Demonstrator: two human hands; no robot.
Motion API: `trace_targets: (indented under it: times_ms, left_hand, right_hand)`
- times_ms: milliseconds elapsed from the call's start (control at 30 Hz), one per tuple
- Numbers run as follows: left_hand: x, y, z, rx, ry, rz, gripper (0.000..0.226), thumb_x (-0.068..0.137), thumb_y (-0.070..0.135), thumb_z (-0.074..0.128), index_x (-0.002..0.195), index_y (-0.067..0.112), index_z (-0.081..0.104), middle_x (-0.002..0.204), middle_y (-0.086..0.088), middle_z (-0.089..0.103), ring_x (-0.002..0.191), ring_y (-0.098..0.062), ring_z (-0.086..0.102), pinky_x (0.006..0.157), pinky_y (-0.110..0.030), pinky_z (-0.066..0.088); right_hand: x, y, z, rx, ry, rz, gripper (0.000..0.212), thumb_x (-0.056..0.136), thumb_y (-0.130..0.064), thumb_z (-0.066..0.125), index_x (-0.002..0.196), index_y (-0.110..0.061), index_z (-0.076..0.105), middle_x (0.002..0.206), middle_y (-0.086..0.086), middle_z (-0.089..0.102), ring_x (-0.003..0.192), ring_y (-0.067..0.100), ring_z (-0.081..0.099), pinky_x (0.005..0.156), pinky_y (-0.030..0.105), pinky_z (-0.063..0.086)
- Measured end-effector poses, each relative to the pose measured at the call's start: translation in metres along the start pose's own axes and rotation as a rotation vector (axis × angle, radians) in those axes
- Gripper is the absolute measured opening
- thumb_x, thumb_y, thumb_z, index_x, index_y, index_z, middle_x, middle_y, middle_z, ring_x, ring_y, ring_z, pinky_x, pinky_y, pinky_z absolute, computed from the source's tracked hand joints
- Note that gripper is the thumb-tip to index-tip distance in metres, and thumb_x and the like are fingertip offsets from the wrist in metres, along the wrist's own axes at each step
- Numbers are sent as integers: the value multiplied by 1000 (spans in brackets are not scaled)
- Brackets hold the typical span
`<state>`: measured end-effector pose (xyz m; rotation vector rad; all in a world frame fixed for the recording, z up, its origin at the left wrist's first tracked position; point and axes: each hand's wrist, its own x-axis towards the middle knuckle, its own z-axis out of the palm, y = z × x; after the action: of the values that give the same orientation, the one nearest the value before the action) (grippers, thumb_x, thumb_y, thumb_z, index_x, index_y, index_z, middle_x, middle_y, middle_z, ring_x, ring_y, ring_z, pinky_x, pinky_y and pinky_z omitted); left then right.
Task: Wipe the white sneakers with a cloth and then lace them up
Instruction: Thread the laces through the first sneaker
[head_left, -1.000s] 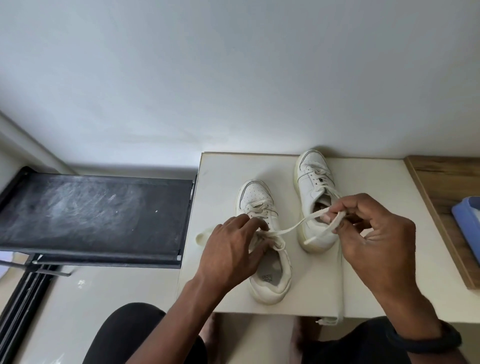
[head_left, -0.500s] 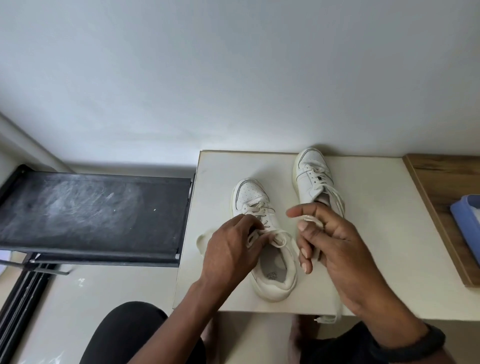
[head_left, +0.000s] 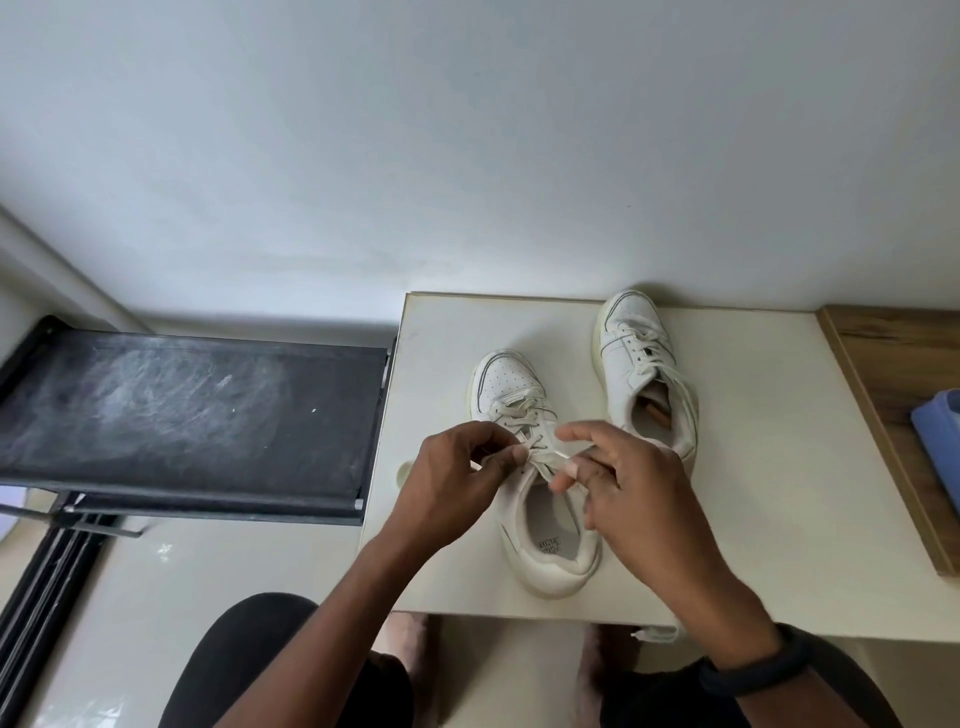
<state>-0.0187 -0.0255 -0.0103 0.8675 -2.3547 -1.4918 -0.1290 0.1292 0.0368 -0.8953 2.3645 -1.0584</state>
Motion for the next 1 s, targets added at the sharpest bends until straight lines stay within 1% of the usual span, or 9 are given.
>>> trace_targets:
  times_ms: [33, 100, 200, 300, 433, 633, 800, 900, 1000]
  left_hand:
    - [0, 0, 0, -4, -11, -8, 13, 94, 33, 70, 85, 24, 74, 76, 11, 71, 75, -6, 65, 67, -24, 49]
    - [1, -1, 0, -11, -28, -26, 15, 95, 34, 69, 85, 23, 73, 77, 7, 72, 75, -9, 65, 68, -24, 49]
    - [2, -1, 0, -28, -54, -35, 17, 96, 33, 67, 86, 21, 72, 78, 5, 72, 76, -9, 64, 67, -18, 47]
    - [2, 0, 0, -23, -63, -30, 17, 97, 32, 66, 86, 20, 71, 79, 4, 72, 76, -8, 64, 68, -17, 46]
    - [2, 1, -2, -34, -65, -17, 17, 97, 30, 65, 86, 20, 71, 78, 7, 71, 74, -4, 63, 68, -16, 46]
    - [2, 1, -2, -26, -69, -7, 15, 98, 31, 64, 88, 22, 71, 78, 12, 69, 74, -4, 61, 67, -15, 45]
    - [4, 2, -3, -62, -101, -32, 14, 100, 23, 62, 88, 21, 69, 71, 23, 64, 68, -2, 55, 65, -16, 41]
    - [4, 3, -3, -114, -120, -28, 13, 100, 19, 62, 90, 20, 69, 72, 21, 63, 67, -2, 50, 62, -12, 39]
    - [3, 3, -3, -163, -135, -23, 11, 100, 17, 62, 93, 20, 69, 75, 18, 64, 70, -3, 50, 63, -11, 38]
  right_hand:
    - [1, 1, 4, -69, 47, -48, 19, 93, -11, 64, 101, -28, 66, 73, -14, 74, 57, 1, 62, 67, 33, 56]
    - [4, 2, 11, -226, 96, -100, 14, 89, -23, 69, 91, -30, 57, 71, -10, 73, 66, 15, 68, 62, 38, 56]
    - [6, 1, 15, -383, 154, -170, 15, 85, -28, 72, 82, -26, 57, 65, -7, 67, 62, 21, 64, 53, 35, 52]
    - [4, -3, 19, -374, 173, -244, 13, 84, -24, 71, 78, -24, 60, 66, -8, 64, 59, 18, 61, 51, 33, 50]
    - [4, -1, 25, -387, 174, -248, 10, 86, -27, 62, 78, -23, 56, 64, -7, 61, 57, 20, 60, 49, 35, 50]
    - [5, -4, 29, -405, 182, -229, 13, 86, -23, 67, 77, -20, 58, 60, -7, 60, 51, 19, 57, 47, 31, 47]
    - [4, -6, 29, -400, 188, -190, 11, 85, -24, 68, 78, -19, 61, 60, -5, 62, 52, 19, 58, 48, 29, 46]
    - [4, -7, 31, -423, 188, -166, 12, 86, -25, 68, 79, -19, 61, 60, -4, 63, 53, 21, 60, 49, 32, 50]
    - [4, -7, 35, -441, 201, -161, 15, 86, -26, 69, 77, -19, 60, 58, -3, 62, 52, 23, 60, 48, 32, 49]
